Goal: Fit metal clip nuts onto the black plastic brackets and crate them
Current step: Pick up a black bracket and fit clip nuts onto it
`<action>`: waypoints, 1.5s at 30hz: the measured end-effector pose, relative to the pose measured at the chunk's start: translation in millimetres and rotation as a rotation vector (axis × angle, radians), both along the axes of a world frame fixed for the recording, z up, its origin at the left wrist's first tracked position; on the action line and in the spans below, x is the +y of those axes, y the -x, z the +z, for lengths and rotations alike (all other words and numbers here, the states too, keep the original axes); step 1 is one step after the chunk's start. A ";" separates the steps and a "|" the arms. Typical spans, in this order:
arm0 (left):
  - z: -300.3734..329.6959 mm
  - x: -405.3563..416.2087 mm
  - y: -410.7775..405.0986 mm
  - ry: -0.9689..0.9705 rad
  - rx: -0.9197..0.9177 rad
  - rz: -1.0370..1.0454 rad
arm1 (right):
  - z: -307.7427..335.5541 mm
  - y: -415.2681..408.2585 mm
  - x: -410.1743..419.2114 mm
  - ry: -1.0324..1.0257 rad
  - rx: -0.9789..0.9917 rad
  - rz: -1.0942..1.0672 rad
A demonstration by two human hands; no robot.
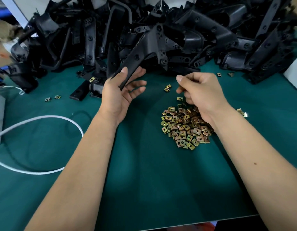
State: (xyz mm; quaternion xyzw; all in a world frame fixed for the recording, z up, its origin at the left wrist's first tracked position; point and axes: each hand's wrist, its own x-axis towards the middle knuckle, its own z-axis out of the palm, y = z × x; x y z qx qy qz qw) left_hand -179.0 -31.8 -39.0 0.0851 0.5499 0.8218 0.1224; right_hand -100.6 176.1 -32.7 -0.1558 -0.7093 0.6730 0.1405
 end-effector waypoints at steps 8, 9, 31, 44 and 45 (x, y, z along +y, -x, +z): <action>0.3 -4.2 1.8 0.053 -0.038 -0.133 | 3.2 0.2 -2.8 0.128 0.011 0.055; 0.2 -3.8 1.7 0.087 -0.031 -0.150 | 3.6 0.3 -2.7 0.170 0.023 0.066; 1.3 2.3 -7.0 0.148 0.017 -0.371 | 4.8 -2.2 -11.5 -0.017 0.047 0.323; -1.6 6.0 -3.9 0.119 -0.062 -0.213 | -2.8 -3.6 -13.6 -0.266 0.182 0.347; -1.4 6.2 -4.4 0.129 -0.052 -0.219 | -3.2 -3.5 -13.5 -0.285 0.191 0.341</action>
